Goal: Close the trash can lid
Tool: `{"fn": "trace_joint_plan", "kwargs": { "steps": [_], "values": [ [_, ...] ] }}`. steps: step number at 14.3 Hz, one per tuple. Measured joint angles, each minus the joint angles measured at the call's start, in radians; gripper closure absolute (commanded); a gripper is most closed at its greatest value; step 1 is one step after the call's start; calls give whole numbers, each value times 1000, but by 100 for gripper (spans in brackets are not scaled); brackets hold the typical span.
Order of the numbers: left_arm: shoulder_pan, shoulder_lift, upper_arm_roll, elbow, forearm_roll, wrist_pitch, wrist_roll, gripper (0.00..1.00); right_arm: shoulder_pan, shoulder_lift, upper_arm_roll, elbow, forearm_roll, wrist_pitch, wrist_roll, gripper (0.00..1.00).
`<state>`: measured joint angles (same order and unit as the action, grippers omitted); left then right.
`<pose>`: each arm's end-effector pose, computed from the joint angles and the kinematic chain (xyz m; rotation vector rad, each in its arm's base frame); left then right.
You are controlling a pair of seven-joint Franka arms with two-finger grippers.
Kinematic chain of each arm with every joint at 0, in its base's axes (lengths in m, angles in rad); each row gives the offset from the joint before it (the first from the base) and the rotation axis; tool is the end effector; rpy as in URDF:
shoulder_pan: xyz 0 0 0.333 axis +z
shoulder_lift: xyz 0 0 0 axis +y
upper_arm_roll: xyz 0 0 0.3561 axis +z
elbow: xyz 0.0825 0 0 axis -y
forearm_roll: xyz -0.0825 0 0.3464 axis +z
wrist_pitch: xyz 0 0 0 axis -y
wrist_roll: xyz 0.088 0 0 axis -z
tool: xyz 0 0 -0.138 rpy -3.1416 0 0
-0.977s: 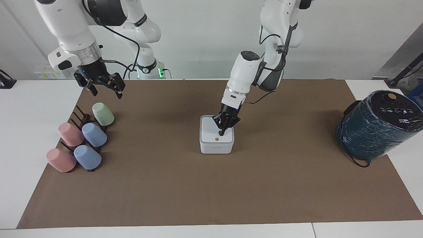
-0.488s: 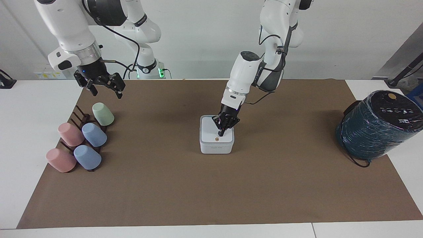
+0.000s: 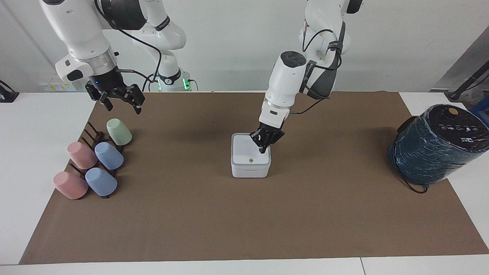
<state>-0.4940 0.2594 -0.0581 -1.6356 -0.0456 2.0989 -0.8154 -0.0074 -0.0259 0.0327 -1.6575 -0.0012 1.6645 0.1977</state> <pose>0.5450 -0.3352 0.5069 2.9333 0.4219 0.1826 0.5164 0.0131 0.6174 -3.1279 0.2701 -0.0517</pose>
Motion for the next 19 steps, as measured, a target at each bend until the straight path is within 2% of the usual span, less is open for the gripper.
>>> {"fn": "trace_joint_plan", "kwargs": {
  "steps": [3, 5, 7, 10, 13, 19],
  "values": [
    [108, -15, 2, 131, 0, -280, 201, 88, 0, 0, 0, 0, 0, 0, 0, 0],
    [192, -37, 3, 160, -1, -380, 349, 75, 0, 0, 0, 0, 0, 0, 0, 0],
    [268, -74, 9, 166, -3, -442, 471, 41, 0, 0, 0, 0, 0, 0, 0, 0],
    [367, -123, 12, 166, -4, -504, 567, 0, 0, 0, 0, 0, 0, 0, 0, 0],
    [418, -146, 14, 166, -4, -524, 626, 0, 0, 0, 0, 0, 0, 0, 0, 0],
    [420, -146, 33, 166, -2, -524, 687, 0, 0, 0, 0, 0, 0, 0, 0, 0]
  ]
}}
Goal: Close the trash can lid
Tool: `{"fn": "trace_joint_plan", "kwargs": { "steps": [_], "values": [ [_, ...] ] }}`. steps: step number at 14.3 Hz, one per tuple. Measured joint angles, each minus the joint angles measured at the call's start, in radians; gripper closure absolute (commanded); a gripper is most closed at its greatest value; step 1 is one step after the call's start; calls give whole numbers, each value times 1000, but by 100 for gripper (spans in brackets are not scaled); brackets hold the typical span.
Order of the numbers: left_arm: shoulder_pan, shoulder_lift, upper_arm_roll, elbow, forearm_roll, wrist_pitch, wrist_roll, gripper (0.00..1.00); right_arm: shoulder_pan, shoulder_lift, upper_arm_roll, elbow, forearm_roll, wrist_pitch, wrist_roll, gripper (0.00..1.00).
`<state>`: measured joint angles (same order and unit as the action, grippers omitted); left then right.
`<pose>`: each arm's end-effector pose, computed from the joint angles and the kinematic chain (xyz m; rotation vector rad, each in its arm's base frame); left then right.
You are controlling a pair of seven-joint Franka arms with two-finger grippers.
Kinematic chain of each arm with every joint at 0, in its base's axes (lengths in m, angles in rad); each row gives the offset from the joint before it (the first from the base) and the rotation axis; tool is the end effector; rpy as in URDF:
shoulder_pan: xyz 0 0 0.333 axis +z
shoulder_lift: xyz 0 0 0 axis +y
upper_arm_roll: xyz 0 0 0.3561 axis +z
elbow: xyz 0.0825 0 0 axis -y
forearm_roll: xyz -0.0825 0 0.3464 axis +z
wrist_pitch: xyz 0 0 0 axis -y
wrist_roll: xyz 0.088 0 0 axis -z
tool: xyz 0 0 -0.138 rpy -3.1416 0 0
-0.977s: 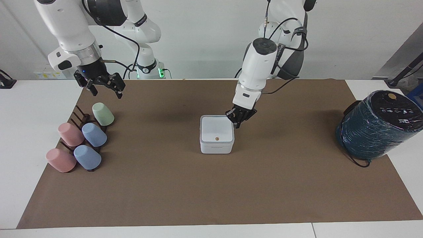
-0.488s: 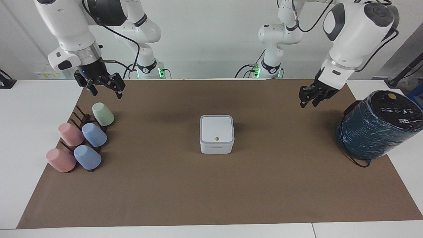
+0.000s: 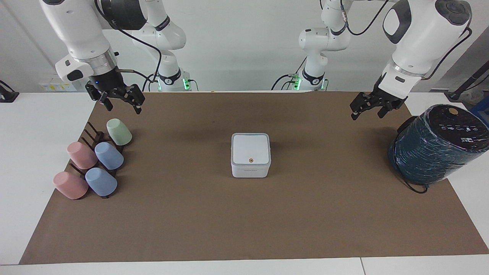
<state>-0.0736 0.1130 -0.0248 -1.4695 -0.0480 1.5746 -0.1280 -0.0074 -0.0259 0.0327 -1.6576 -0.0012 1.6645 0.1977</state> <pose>0.5531 -0.0604 0.6175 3.0916 0.0466 -0.0209 0.5163 0.0131 0.6173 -3.1279 0.2701 -0.0515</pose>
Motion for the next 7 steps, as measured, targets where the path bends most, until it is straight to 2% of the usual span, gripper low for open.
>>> {"fn": "trace_joint_plan", "kwargs": {
  "steps": [7],
  "values": [
    [1, 0, 42, 0, 0, 0, 104, 0, 0, 0, 0, 0, 0, 0, 0, 0]
  ]
}}
